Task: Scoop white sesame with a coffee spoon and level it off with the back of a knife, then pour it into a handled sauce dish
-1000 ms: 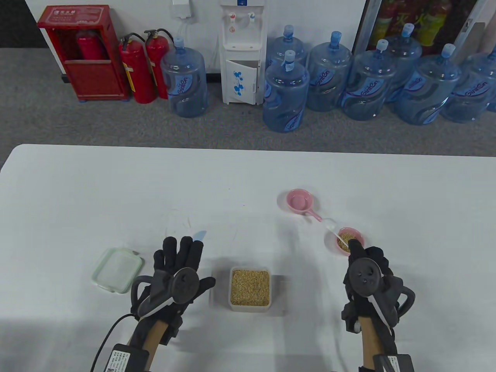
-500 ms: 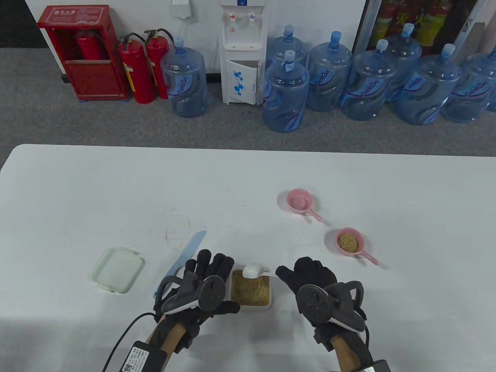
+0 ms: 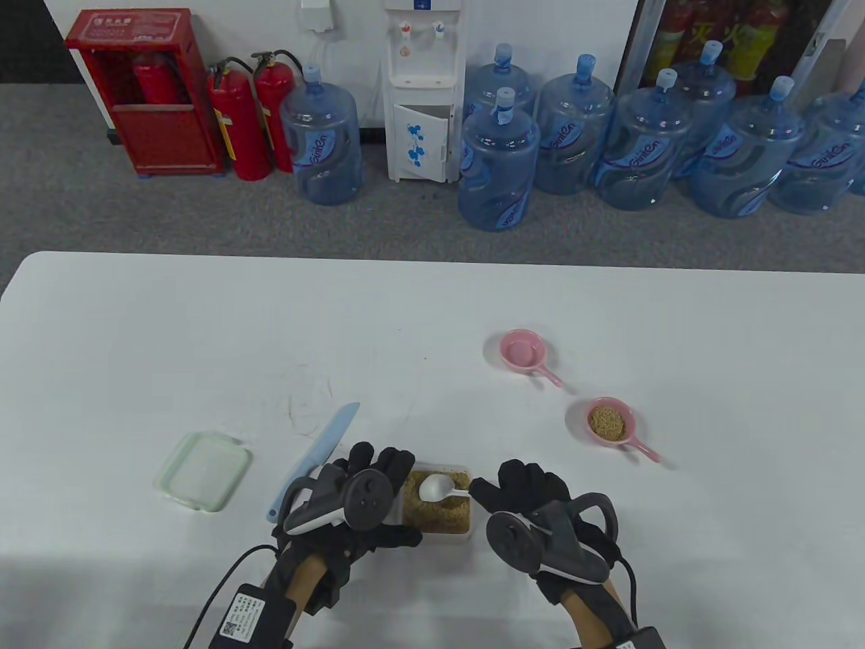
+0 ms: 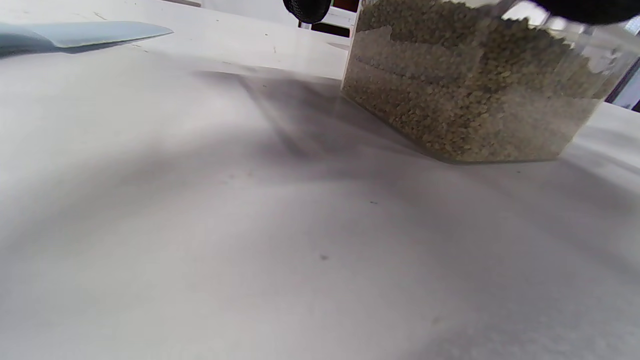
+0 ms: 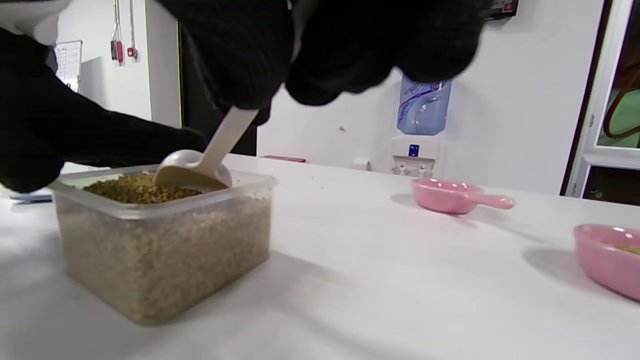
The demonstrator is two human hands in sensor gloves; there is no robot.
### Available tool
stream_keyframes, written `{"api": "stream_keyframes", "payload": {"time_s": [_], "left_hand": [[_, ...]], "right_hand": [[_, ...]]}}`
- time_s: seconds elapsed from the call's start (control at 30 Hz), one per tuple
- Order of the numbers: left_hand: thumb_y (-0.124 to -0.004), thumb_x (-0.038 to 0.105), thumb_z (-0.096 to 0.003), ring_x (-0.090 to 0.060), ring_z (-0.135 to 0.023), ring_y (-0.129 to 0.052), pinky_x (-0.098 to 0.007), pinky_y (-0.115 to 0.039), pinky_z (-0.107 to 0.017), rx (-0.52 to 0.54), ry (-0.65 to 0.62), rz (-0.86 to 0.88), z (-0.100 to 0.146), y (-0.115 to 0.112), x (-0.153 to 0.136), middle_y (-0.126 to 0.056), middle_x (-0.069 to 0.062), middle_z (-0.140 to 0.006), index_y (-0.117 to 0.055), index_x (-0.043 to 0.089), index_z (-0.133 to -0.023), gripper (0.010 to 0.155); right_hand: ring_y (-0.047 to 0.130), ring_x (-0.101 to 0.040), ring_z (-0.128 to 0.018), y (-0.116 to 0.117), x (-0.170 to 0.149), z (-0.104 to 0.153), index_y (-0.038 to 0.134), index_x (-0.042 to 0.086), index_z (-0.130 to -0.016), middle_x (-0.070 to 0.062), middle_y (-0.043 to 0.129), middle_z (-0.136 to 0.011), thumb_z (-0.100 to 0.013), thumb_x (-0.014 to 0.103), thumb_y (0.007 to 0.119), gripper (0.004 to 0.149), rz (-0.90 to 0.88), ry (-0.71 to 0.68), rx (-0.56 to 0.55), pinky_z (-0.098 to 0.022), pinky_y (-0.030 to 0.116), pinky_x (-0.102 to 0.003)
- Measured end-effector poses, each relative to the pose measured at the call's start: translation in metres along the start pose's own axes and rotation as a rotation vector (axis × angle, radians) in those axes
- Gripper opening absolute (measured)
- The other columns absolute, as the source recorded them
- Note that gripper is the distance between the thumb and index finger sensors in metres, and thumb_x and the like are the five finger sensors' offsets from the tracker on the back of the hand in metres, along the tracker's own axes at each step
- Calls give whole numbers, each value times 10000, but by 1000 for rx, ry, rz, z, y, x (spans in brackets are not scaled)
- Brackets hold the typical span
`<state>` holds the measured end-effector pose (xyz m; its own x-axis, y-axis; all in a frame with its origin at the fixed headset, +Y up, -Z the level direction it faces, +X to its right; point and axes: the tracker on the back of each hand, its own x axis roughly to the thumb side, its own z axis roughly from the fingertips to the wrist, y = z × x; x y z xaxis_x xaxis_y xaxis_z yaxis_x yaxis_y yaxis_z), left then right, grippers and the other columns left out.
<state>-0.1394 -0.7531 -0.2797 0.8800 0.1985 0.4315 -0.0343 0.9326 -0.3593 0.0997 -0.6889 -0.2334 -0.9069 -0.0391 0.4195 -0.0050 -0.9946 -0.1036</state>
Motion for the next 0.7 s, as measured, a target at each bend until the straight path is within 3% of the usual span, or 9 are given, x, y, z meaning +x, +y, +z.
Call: {"api": "stream_keyframes", "payload": {"time_s": [0.33,0.53,0.7], "left_hand": [[-596,770,-372,-541,-1156,-203,-659,-358,-835,-24,14,-16,0,0,1,-254,-80,-1303,-173,295,-1207,1050],[-577,772,-373,-544,-1136,-152,-653,-342,-836,-28,17,-31,0,0,1,-203,-93,-1297,-153,291,-1206,1052],[-574,775,-370,-541,-1135,-152,-652,-344,-836,-23,19,-29,0,0,1,-200,-90,-1296,-155,298,-1205,1048]], "right_hand": [[904,-145,-496,3,0,-3,808,260,-1010,-100,869,-865,-590,285,755,424,-82,-6,137,-351,837,-349],[927,-129,-296,8,-7,-7,866,137,-963,-118,979,-660,-567,259,767,425,-353,86,200,-199,844,-328],[924,-90,-213,23,-26,-10,888,97,-935,-102,1011,-558,-562,251,764,423,-612,221,262,-149,851,-311]]}}
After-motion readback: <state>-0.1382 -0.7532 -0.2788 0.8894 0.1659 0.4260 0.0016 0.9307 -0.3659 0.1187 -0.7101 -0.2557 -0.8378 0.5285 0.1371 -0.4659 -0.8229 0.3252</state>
